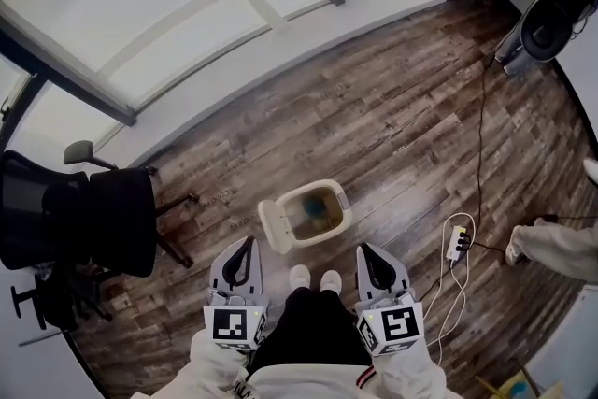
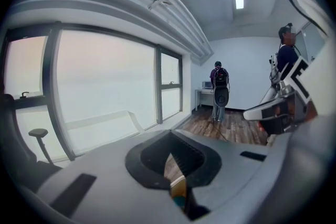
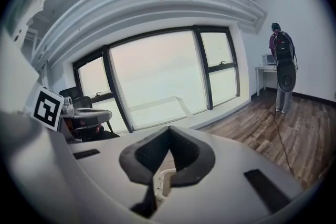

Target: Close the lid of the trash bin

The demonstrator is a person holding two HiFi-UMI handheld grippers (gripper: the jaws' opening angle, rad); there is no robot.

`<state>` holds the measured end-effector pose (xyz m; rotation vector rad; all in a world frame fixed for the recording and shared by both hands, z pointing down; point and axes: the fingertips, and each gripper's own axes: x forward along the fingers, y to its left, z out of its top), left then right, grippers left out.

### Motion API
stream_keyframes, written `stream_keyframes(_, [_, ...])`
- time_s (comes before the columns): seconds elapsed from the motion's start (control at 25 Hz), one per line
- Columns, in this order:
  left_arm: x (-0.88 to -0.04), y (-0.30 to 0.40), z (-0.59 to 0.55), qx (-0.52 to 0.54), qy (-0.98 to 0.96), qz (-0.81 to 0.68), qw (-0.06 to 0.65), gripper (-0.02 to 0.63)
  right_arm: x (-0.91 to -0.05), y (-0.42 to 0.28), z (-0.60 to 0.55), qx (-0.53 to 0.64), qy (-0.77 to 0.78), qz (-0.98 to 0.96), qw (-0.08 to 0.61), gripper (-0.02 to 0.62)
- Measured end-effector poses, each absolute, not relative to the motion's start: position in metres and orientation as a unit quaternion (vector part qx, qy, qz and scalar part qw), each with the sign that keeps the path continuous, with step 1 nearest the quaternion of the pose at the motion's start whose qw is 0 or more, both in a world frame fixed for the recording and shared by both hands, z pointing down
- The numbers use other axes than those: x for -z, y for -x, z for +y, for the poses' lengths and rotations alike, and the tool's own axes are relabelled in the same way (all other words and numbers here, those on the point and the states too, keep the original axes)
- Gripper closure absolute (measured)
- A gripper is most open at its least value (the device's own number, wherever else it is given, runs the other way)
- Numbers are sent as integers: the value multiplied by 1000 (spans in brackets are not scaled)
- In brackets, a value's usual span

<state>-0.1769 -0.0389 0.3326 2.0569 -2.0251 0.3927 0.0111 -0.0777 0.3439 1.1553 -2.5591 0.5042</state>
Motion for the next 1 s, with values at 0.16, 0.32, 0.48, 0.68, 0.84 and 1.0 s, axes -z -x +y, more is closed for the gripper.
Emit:
stream_keyframes(0.16, [-383,195,-42,-148,-691,-694,138,601,-387,-2,-83,-182,-403,-883,157,572])
stream_keyframes(0.32, [-439,208,-40,-155,-687,-692,157,601,-425,8,-86,-199,-406,-876,166,572])
stream_keyframes(0.48, [-463,216,-41,-159,-683,-692,171,601,-448,19,-86,-204,-405,-874,176,572])
stream_keyframes(0.68, [-496,222,-48,-159,-681,-692,180,601,-473,23,-95,-205,-408,-871,181,572])
stream_keyframes(0.84, [-517,227,-57,-156,-674,-698,188,601,-497,28,-104,-200,-407,-872,185,572])
stream_keyframes(1.0, [-553,235,-54,-157,-663,-705,197,601,-521,30,-107,-206,-408,-871,178,572])
